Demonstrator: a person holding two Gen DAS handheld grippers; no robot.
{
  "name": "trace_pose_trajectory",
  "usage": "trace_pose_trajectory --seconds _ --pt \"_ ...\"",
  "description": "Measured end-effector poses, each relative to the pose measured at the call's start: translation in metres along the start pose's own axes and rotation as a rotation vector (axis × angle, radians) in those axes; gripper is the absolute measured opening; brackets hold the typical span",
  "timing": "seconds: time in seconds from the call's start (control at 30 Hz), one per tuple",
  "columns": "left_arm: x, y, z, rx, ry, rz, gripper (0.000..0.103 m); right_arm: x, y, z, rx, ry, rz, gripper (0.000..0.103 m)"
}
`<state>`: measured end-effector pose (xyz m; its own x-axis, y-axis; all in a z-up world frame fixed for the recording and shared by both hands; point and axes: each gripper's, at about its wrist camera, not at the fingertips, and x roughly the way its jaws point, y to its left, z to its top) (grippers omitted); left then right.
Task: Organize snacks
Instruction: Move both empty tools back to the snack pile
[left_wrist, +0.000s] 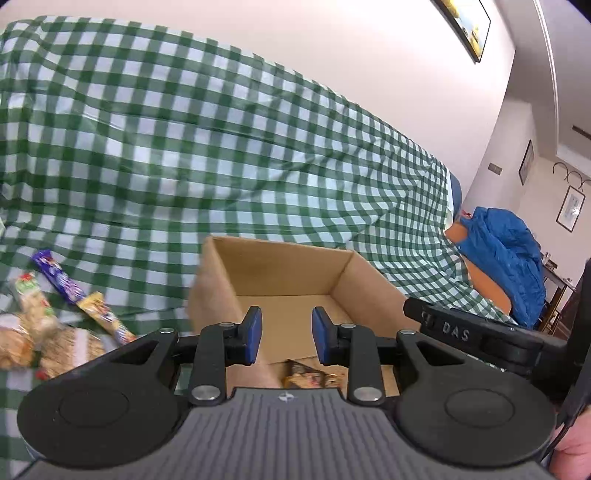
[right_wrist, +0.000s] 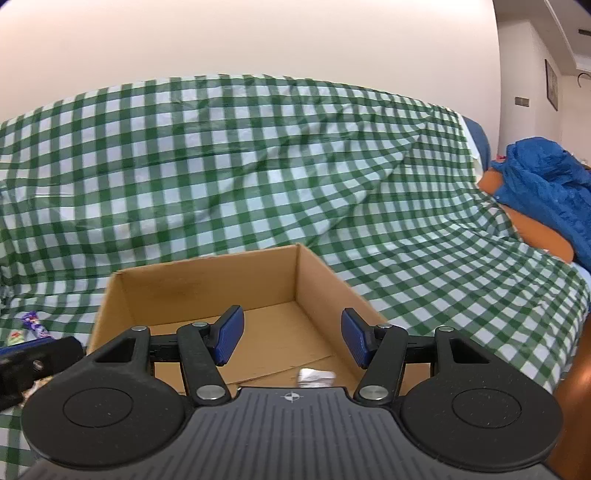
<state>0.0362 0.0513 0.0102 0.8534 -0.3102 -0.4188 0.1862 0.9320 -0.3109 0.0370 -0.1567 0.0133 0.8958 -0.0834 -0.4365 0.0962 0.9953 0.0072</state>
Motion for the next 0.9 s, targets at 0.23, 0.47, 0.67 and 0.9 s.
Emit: trace_pose_trajectory --seconds 0.23,0.47,0.67,0.9 --pt "-0.012 0.065 0.038 -0.011 0.083 0.128 0.037 -0.014 0.030 -0.005 -0.045 -0.021 0.114 0.060" --pt "-0.012 0.144 0.005 -0.098 0.227 0.436 0.047 -0.024 0.073 -0.014 -0.166 -0.031 0.266 0.060" --pt "-0.009 0.183 0.008 -0.266 0.230 0.474 0.058 -0.024 0.103 -0.021 -0.232 -0.046 0.368 0.060" --pt "-0.008 0.218 0.001 -0.479 0.207 0.477 0.081 -0.029 0.134 -0.040 -0.270 -0.048 0.444 0.060"
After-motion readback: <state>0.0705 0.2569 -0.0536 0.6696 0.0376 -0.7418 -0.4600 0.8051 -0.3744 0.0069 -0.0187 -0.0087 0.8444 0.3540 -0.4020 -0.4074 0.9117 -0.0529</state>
